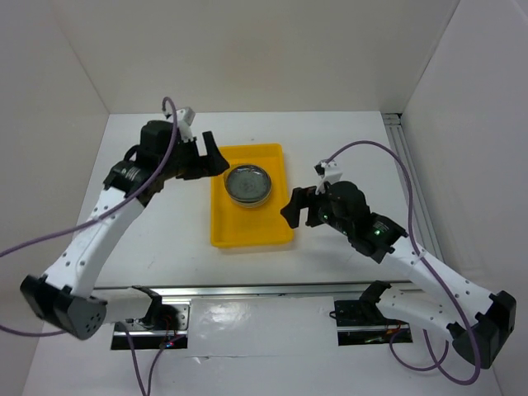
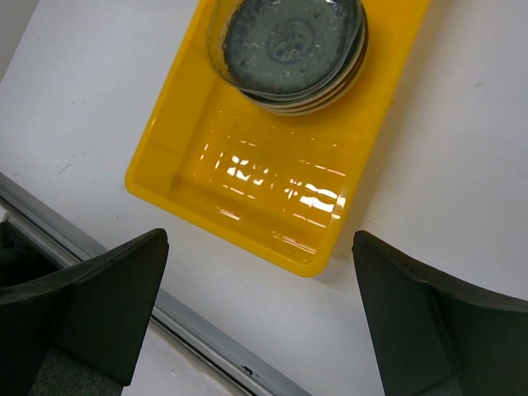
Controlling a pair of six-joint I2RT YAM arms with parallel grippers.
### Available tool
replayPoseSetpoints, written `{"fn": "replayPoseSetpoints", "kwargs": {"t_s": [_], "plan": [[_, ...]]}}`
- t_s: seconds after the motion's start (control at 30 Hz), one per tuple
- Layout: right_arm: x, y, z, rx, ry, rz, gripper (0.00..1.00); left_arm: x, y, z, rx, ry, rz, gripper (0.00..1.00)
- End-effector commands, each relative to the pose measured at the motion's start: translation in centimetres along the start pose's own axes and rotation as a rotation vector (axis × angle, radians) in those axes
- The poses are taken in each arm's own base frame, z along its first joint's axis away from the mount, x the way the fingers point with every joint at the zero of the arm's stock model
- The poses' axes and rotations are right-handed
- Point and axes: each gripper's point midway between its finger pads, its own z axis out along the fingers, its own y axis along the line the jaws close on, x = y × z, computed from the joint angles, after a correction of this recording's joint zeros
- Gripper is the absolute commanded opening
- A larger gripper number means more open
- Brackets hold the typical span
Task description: Place the plates into the plastic bin on the countertop
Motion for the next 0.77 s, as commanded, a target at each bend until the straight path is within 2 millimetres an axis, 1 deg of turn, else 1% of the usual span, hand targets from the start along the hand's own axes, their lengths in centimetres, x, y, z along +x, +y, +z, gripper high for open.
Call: {"fn": "replayPoseSetpoints", "kwargs": {"t_s": [0.0, 0.03, 0.07, 0.1, 0.13, 0.17, 0.2, 0.23, 0.27, 0.3, 0.33, 0.37, 0.43, 0.47, 0.5, 0.53, 0.63, 0.73], "plan": [[-3.5, -0.2, -2.2, 0.059, -0.093, -0.017, 1.0, 3.5, 3.0, -3.4, -0.129, 0.008, 0.007, 1.0], [-3.9, -0.5, -2.6, 0.083, -0.102, -0.016, 1.0, 4.2, 3.2, -4.4, -0.135, -0.004, 0.013, 1.0], [-4.4, -1.4, -3.4, 0.142, -0.113, -0.008, 1.0, 4.8, 4.2, -5.5, -0.175, -0.013, 0.028, 1.0], [-4.6, -1.4, -3.9, 0.142, -0.115, -0.007, 1.0, 5.2, 4.7, -6.6, -0.189, -0.028, 0.038, 1.0], [-5.3, -1.9, -4.7, 0.173, -0.142, -0.004, 1.0, 5.6, 5.1, -7.5, -0.196, -0.041, 0.051, 1.0], [-6.3, -1.9, -5.6, 0.185, -0.168, 0.0, 1.0, 6.1, 5.5, -9.3, -0.194, -0.081, 0.065, 1.0], [-6.2, -2.4, -6.2, 0.213, -0.158, -0.004, 1.0, 6.5, 5.9, -10.2, -0.202, -0.099, 0.065, 1.0], [-6.8, -2.8, -7.1, 0.238, -0.186, 0.001, 1.0, 7.1, 6.4, -11.1, -0.216, -0.107, 0.074, 1.0], [-7.1, -3.1, -7.8, 0.255, -0.195, 0.002, 1.0, 7.7, 6.6, -11.7, -0.212, -0.114, 0.074, 1.0], [-7.5, -3.4, -8.7, 0.275, -0.199, -0.007, 1.0, 7.5, 6.6, -13.6, -0.2, -0.174, 0.084, 1.0], [-7.7, -3.7, -9.4, 0.292, -0.21, -0.006, 1.0, 7.6, 6.7, -14.4, -0.202, -0.193, 0.083, 1.0], [-8.2, -4.2, -10.4, 0.316, -0.237, -0.001, 1.0, 8.1, 6.9, -15.1, -0.204, -0.19, 0.083, 1.0], [-8.4, -4.7, -11.9, 0.345, -0.242, -0.012, 1.0, 8.4, 7.0, -16.7, -0.198, -0.223, 0.074, 1.0], [-8.8, -5.0, -12.7, 0.36, -0.261, -0.008, 1.0, 8.3, 6.8, -17.3, -0.193, -0.234, 0.065, 1.0], [-8.6, -5.1, -13.2, 0.363, -0.255, -0.01, 1.0, 8.5, 6.9, -17.3, -0.197, -0.225, 0.065, 1.0], [-8.9, -5.2, -13.8, 0.371, -0.267, -0.007, 1.0, 8.9, 7.0, -17.6, -0.198, -0.223, 0.065, 1.0], [-9.2, -5.5, -15.1, 0.385, -0.288, -0.002, 1.0, 9.3, 7.2, -17.7, -0.201, -0.216, 0.055, 1.0], [-8.8, -5.7, -15.4, 0.39, -0.276, -0.006, 1.0, 9.5, 7.4, -17.4, -0.205, -0.209, 0.046, 1.0]]}}
